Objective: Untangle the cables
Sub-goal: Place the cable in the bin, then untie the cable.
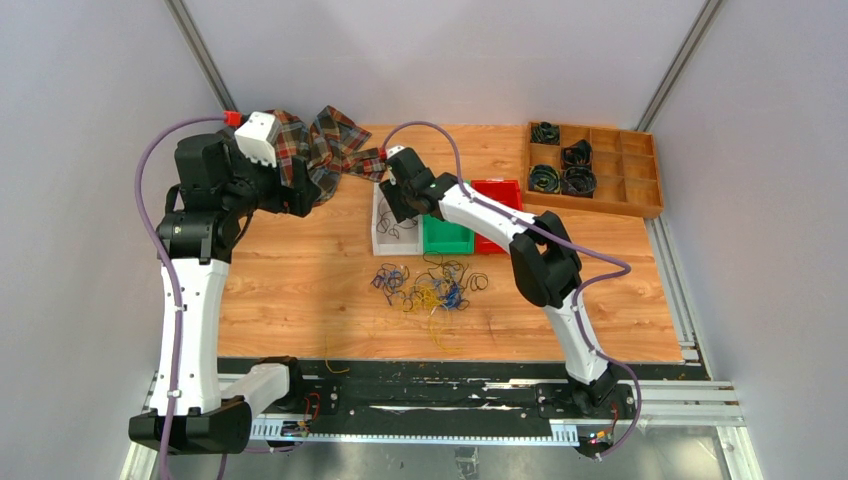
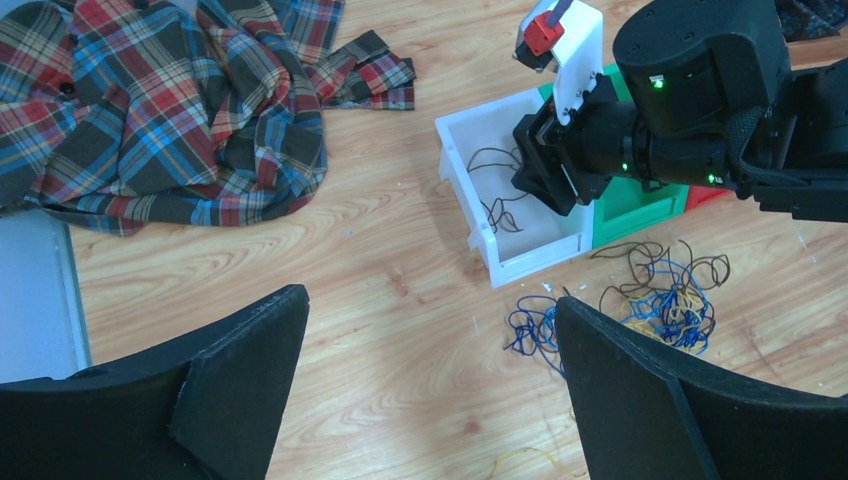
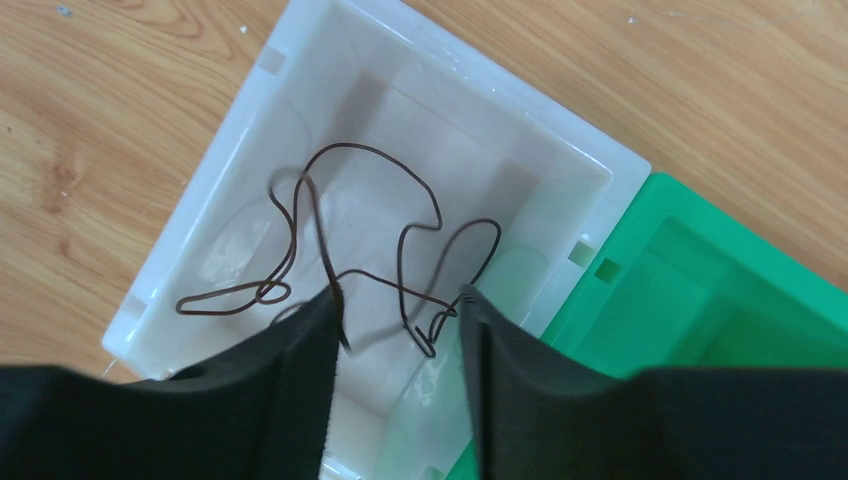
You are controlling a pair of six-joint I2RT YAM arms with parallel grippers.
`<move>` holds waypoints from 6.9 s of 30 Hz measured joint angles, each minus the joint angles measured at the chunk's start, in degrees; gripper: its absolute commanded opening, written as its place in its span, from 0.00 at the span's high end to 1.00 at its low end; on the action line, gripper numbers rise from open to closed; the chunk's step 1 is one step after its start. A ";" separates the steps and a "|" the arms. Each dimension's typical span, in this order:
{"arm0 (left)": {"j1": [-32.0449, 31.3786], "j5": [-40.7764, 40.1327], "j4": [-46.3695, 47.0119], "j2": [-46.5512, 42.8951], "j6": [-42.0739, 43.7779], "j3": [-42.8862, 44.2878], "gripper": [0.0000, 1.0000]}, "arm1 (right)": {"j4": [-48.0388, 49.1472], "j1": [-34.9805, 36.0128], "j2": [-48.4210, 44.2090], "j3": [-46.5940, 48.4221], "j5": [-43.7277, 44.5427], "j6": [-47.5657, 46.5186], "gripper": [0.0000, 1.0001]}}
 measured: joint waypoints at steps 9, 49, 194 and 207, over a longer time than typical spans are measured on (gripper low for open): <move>0.00 2.08 2.45 -1.03 2.36 -3.58 0.02 | -0.37 0.00 -1.31 0.70 -1.88 -1.29 0.44; 0.00 8.74 -1.88 -2.08 23.12 -15.54 0.02 | 14.86 1.55 -23.61 -21.97 -16.22 0.98 0.29; -18.12 9.31 2.45 4.92 5.84 31.41 0.99 | 60.89 8.94 -55.56 -72.98 -18.49 4.85 0.50; -18.14 14.82 2.10 0.17 7.21 13.16 0.99 | 45.31 7.85 -67.69 -56.24 -25.97 -5.86 0.30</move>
